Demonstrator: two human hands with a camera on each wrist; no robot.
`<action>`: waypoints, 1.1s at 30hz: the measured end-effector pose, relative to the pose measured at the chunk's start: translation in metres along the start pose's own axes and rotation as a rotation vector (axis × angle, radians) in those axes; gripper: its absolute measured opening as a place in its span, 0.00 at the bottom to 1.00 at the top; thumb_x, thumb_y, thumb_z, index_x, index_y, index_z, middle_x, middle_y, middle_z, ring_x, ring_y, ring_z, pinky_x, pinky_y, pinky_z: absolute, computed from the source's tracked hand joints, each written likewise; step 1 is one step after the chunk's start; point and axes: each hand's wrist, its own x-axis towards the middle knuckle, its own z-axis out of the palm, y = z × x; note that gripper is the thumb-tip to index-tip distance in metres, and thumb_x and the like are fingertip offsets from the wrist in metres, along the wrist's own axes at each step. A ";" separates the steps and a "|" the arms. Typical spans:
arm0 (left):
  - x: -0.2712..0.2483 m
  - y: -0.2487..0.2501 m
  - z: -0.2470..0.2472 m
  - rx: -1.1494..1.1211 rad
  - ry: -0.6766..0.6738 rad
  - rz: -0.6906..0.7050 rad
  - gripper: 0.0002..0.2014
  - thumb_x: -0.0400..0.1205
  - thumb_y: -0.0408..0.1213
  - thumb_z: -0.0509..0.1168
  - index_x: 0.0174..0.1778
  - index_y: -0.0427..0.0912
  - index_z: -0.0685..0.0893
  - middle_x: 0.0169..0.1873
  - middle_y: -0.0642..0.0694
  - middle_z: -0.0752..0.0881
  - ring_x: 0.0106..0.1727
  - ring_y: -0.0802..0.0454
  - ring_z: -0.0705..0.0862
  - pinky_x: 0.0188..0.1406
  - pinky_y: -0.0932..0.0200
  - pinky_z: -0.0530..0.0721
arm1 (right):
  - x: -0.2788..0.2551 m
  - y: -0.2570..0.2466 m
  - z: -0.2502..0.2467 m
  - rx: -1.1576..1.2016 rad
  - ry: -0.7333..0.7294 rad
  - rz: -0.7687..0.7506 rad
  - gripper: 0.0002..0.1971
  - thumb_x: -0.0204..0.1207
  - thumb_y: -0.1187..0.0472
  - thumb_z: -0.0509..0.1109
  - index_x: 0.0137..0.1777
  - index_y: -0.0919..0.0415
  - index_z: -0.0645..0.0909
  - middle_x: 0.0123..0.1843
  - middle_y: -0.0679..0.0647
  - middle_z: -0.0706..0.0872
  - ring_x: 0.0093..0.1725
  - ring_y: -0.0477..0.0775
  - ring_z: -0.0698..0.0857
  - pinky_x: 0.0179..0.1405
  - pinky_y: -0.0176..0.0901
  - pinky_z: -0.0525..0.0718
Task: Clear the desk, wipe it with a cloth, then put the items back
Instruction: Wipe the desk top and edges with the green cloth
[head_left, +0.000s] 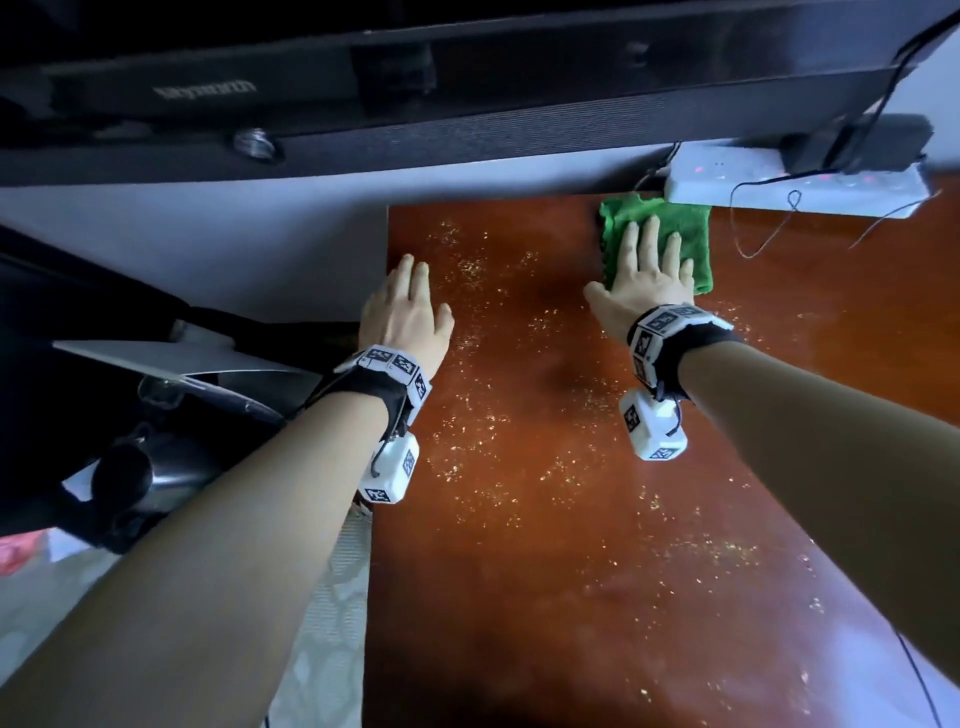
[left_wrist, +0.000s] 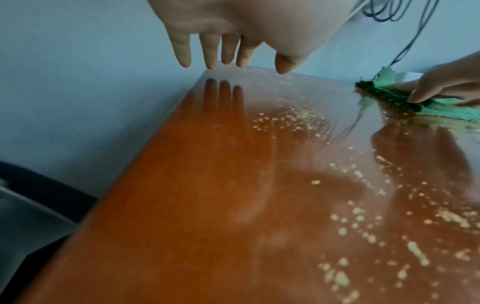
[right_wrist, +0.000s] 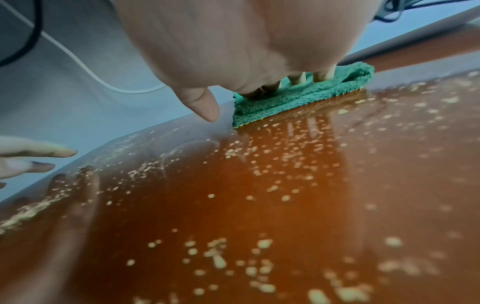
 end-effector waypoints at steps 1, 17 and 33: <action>-0.001 -0.006 0.001 -0.018 0.000 -0.017 0.31 0.87 0.47 0.55 0.85 0.39 0.61 0.86 0.42 0.56 0.84 0.43 0.62 0.79 0.43 0.66 | 0.001 -0.006 0.001 0.000 0.006 -0.003 0.45 0.78 0.39 0.54 0.87 0.58 0.36 0.88 0.56 0.35 0.86 0.66 0.39 0.85 0.63 0.43; -0.007 -0.043 -0.002 -0.373 -0.057 0.005 0.32 0.82 0.35 0.58 0.85 0.43 0.63 0.86 0.54 0.56 0.85 0.55 0.59 0.82 0.55 0.63 | 0.026 -0.130 0.015 -0.099 0.008 -0.212 0.45 0.79 0.38 0.53 0.87 0.57 0.36 0.88 0.55 0.34 0.86 0.64 0.37 0.84 0.63 0.39; 0.009 -0.032 -0.030 -0.100 -0.105 0.040 0.24 0.83 0.32 0.59 0.78 0.40 0.76 0.82 0.48 0.70 0.77 0.45 0.73 0.74 0.51 0.75 | 0.036 -0.139 -0.004 0.014 -0.039 -0.286 0.37 0.81 0.47 0.53 0.88 0.50 0.43 0.89 0.50 0.40 0.87 0.55 0.41 0.86 0.53 0.41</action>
